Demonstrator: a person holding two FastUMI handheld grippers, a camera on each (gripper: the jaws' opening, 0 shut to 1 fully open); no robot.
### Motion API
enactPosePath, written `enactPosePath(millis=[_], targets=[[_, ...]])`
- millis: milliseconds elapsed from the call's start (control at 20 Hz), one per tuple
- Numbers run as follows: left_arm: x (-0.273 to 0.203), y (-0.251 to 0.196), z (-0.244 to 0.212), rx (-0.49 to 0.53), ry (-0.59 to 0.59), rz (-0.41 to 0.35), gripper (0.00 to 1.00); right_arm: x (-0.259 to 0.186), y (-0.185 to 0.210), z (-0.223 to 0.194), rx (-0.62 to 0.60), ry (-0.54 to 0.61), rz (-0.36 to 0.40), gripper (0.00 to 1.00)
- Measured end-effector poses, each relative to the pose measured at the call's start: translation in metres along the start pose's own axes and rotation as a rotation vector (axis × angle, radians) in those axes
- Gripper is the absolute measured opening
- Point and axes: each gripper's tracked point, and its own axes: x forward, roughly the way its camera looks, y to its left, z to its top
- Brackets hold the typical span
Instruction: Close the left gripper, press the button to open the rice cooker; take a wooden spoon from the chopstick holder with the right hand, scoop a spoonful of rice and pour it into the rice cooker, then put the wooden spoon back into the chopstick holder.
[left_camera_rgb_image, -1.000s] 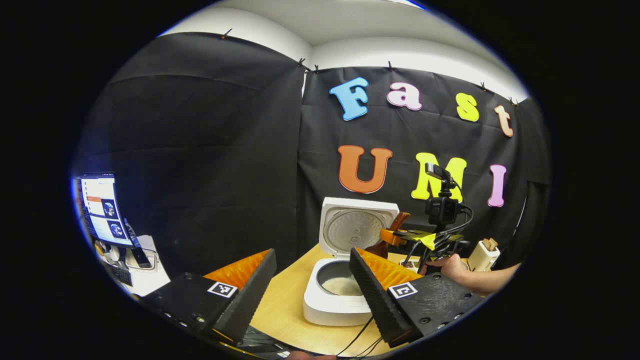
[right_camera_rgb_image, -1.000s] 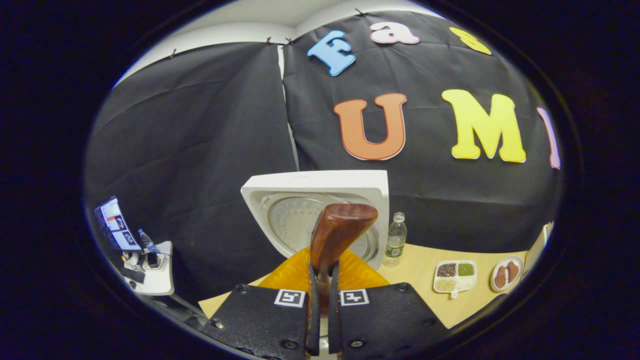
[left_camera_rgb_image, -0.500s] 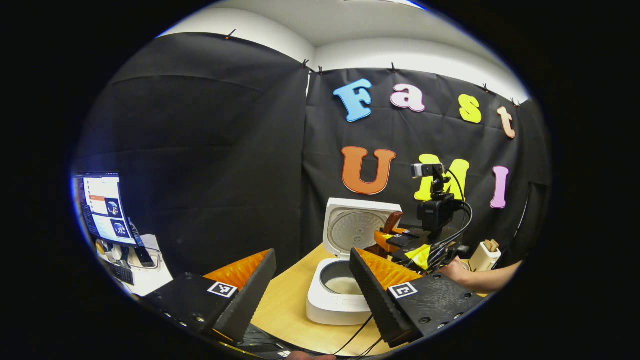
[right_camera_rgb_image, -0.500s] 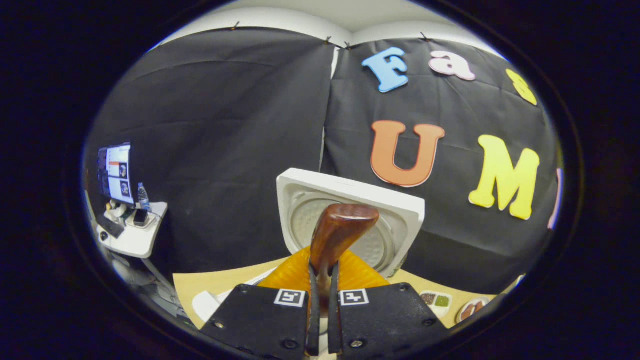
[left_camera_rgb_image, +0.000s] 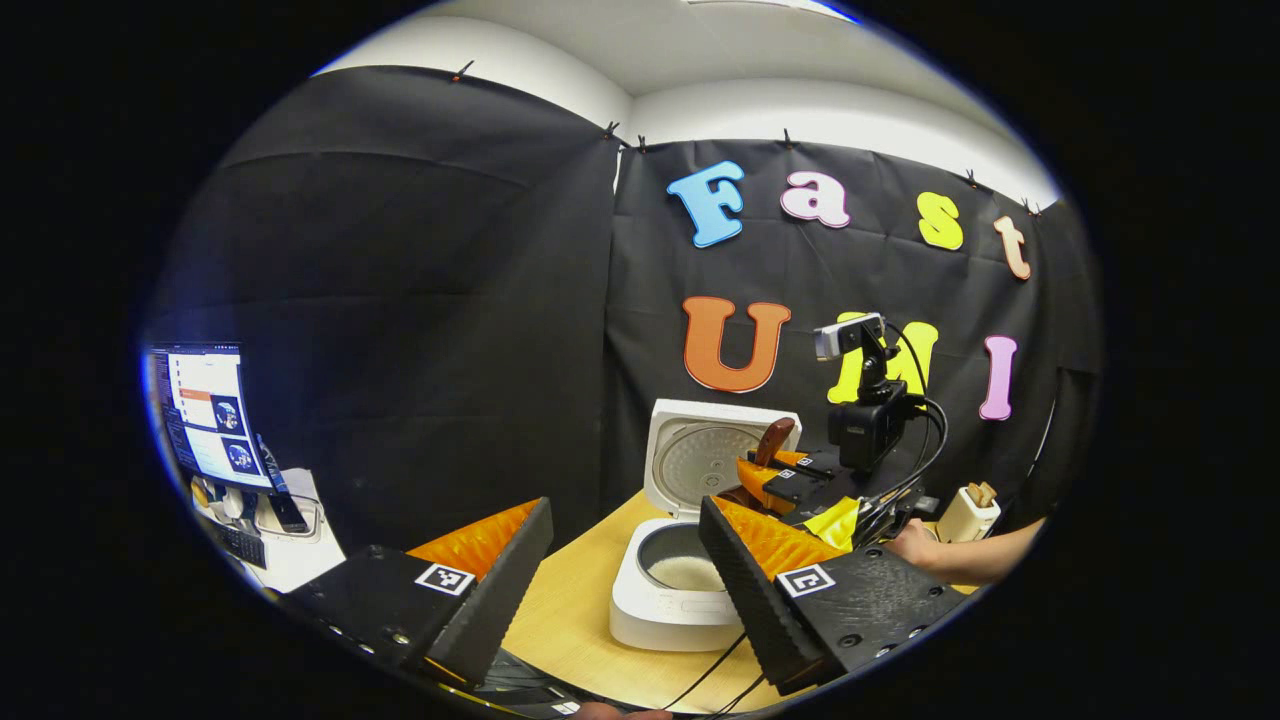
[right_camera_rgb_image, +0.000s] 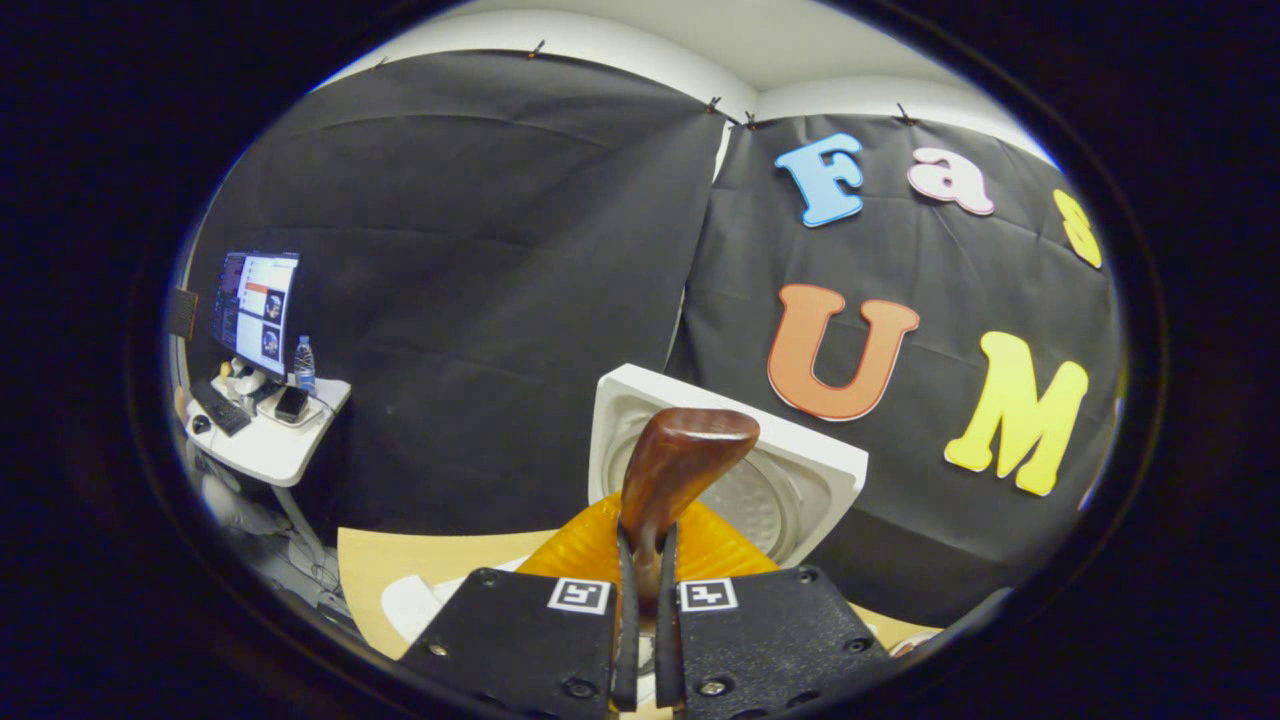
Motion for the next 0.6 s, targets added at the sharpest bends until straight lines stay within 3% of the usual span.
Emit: enactPosePath(millis=[250,600], targets=[[-0.001,-0.005,-0.003,-0.003,0.007,-0.012,0.94,-0.011,-0.015,0.002,0.117,-0.003,-0.018,0.12],[0.001,-0.013,-0.002,-0.001,0.011,-0.052,0.94,-0.063,-0.07,0.01,0.404,0.002,-0.097,0.12]])
